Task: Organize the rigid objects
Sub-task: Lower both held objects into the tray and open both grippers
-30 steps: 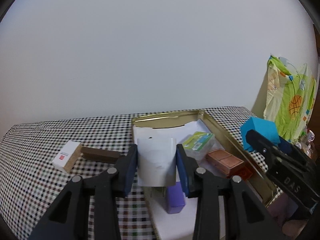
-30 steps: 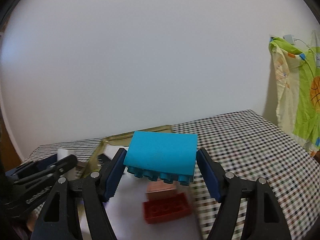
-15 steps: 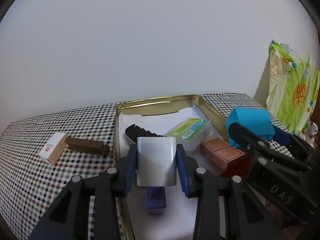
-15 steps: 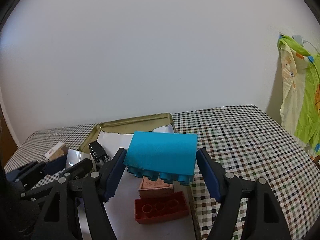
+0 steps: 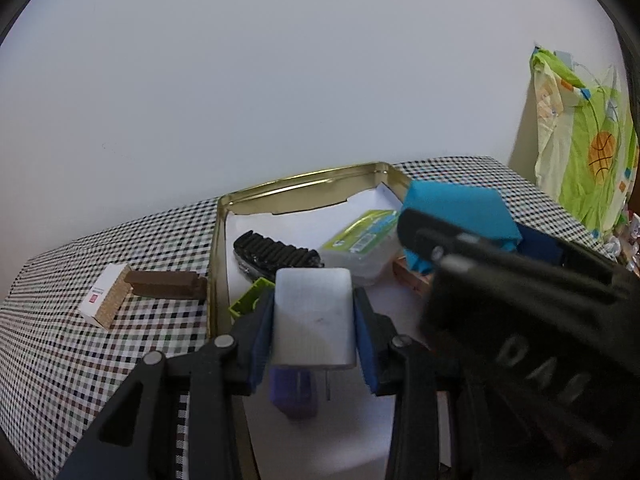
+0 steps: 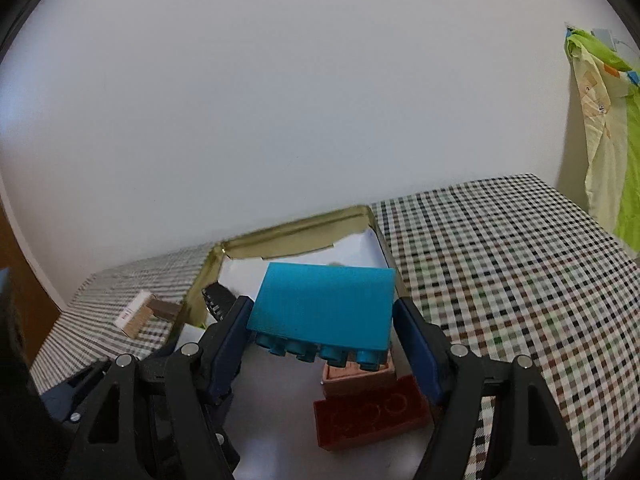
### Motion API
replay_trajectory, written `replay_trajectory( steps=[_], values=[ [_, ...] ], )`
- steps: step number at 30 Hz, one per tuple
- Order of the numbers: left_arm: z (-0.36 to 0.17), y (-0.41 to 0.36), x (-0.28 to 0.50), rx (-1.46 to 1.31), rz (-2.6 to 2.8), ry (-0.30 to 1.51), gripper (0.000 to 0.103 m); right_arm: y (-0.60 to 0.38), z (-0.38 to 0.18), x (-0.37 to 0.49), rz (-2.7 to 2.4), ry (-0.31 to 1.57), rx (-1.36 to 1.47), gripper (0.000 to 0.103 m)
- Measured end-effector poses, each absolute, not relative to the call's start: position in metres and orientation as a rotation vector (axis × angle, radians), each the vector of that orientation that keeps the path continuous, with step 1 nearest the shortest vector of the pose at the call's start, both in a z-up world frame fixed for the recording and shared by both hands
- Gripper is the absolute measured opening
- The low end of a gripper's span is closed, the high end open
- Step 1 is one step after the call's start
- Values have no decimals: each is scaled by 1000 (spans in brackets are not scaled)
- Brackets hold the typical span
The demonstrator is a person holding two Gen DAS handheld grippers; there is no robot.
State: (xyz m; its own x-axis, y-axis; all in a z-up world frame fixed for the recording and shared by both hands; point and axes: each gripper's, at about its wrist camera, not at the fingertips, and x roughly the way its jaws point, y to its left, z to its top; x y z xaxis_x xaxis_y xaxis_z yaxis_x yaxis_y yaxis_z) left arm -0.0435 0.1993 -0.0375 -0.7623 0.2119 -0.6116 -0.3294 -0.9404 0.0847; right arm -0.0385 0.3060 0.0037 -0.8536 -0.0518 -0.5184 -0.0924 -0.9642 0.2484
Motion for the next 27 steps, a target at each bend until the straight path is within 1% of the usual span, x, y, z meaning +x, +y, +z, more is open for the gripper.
replay_trajectory(
  steps=[3, 7, 12, 16, 27],
  values=[
    [-37, 198, -46, -924, 2688, 249, 37, 298, 1, -43, 2990, 401, -887, 74],
    [-38, 196, -50, -956, 2677, 215, 37, 291, -2, -46, 2982, 312, -894, 74],
    [-39, 198, -50, -953, 2672, 237, 37, 297, -6, -47, 2979, 352, -908, 74],
    [-39, 198, -50, -956, 2669, 230, 37, 293, 0, -42, 2983, 330, -905, 74],
    [-39, 201, -54, -969, 2683, 234, 37, 297, -2, -50, 2991, 368, -947, 75]
  ],
)
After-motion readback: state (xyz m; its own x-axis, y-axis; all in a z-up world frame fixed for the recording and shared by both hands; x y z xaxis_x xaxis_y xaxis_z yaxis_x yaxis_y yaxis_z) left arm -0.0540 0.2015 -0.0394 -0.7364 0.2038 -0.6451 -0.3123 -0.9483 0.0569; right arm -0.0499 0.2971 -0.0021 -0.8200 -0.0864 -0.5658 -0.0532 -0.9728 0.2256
